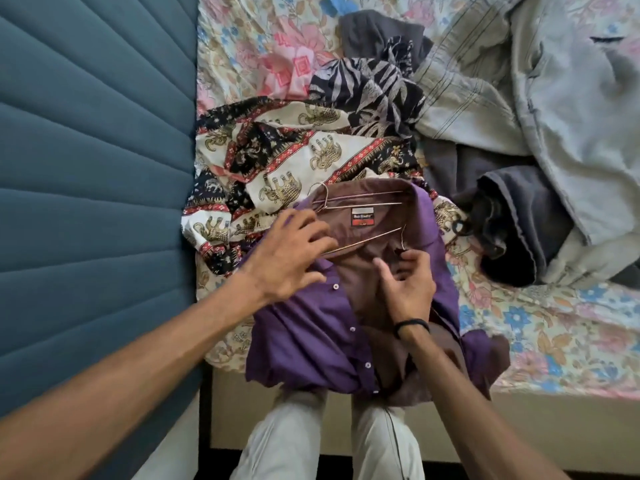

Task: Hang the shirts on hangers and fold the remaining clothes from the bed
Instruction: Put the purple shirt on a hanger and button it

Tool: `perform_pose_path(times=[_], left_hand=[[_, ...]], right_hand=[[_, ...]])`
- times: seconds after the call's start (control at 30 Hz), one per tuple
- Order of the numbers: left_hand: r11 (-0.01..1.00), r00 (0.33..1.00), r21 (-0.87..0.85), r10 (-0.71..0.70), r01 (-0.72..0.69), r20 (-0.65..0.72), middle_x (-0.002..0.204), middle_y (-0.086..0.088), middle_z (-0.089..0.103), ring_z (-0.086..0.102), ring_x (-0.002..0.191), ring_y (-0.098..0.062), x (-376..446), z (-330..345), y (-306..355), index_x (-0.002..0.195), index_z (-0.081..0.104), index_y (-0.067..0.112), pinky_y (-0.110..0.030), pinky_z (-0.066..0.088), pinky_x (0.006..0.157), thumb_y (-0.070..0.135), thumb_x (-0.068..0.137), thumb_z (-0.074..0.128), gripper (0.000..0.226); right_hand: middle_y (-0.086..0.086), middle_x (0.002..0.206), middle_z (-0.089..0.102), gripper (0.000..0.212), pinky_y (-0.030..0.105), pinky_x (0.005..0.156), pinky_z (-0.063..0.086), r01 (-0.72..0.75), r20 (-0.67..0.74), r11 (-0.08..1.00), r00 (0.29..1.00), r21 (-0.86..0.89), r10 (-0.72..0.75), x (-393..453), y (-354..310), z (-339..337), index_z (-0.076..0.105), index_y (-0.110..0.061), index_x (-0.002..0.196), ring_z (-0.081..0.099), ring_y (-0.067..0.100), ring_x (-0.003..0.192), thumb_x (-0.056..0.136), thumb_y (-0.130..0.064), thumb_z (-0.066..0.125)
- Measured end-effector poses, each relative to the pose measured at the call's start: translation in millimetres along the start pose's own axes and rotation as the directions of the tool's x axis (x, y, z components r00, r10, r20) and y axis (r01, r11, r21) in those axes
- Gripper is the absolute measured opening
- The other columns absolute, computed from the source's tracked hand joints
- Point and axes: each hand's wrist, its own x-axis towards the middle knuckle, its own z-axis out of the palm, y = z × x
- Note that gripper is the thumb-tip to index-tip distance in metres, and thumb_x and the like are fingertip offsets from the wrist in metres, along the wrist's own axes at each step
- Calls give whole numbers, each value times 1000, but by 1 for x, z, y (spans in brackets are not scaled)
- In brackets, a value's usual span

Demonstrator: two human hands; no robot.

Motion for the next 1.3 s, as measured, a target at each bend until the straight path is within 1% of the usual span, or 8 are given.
perform_pose_path(times=[0.07, 0.17, 0.3, 0.53, 0.8, 0.9, 1.1, 1.3], left_hand=[[993, 978, 121, -7, -18, 207, 127, -3, 59, 45, 127, -29, 7, 0, -12, 120, 67, 26, -53, 26, 115, 50, 73, 80, 55], [984, 971, 129, 93, -124, 222, 113, -1, 58, 47, 114, -23, 31, -5, -17, 102, 73, 26, -49, 35, 107, 38, 89, 70, 18], [979, 964, -104, 190, -173, 186, 89, 2, 74, 66, 88, -25, 66, -33, -25, 97, 74, 23, -38, 49, 84, 31, 88, 77, 12], [941, 906, -296, -28, 166, 422, 73, 12, 66, 64, 75, -13, 105, -34, -1, 88, 79, 27, -30, 52, 73, 38, 81, 83, 14], [491, 845, -688, -322, 535, 427, 78, 7, 78, 65, 74, 7, 123, -2, 14, 81, 83, 16, -19, 49, 77, 25, 69, 95, 19], [369, 812, -725, -312, 582, 493, 88, 5, 80, 70, 88, 7, 120, 0, 6, 93, 84, 12, -17, 51, 90, 18, 74, 92, 21], [313, 767, -700, -264, 642, 585, 106, 3, 79, 69, 108, -2, 119, -5, 4, 98, 83, 15, -27, 48, 109, 9, 79, 87, 20], [369, 737, -641, -402, 673, 543, 78, 10, 78, 76, 92, -15, 118, -8, 13, 85, 83, 25, -45, 56, 99, 37, 54, 89, 34]], right_hand=[[-12, 73, 66, 45, 28, 78, 53, -169, -121, 969, 974, 181, 193, 5, -14, 4, 59, -18, 96, 60, -2, 64, 78, -47, 88], [-9, 65, 59, 40, 21, 67, 47, -203, -132, 928, 958, 313, 254, 18, -25, 7, 62, -11, 78, 49, -1, 56, 81, -43, 87], [2, 61, 63, 34, 47, 66, 57, -209, -87, 914, 963, 348, 253, 32, -19, 11, 61, -23, 61, 56, 15, 59, 78, -44, 81], [3, 61, 69, 23, 32, 53, 57, -228, 10, 833, 966, 503, 259, 3, -44, -2, 60, -8, 78, 68, 15, 53, 90, -11, 80], [-9, 51, 63, 35, 55, 72, 63, -240, 51, 829, 967, 505, 249, 4, -45, 34, 57, -16, 63, 67, 17, 59, 88, -6, 80], [-3, 61, 66, 26, 44, 76, 63, -311, 164, 730, 949, 608, 268, 5, -42, 35, 64, -10, 69, 67, 15, 64, 91, -2, 76], [6, 74, 69, 13, 27, 74, 61, -432, 318, 494, 899, 754, 301, -2, -44, 25, 68, -2, 82, 68, 19, 72, 94, 2, 71], [4, 75, 69, 12, 25, 74, 61, -467, 354, 445, 880, 764, 316, -1, -47, 23, 71, -3, 84, 65, 16, 72, 94, 2, 70]])
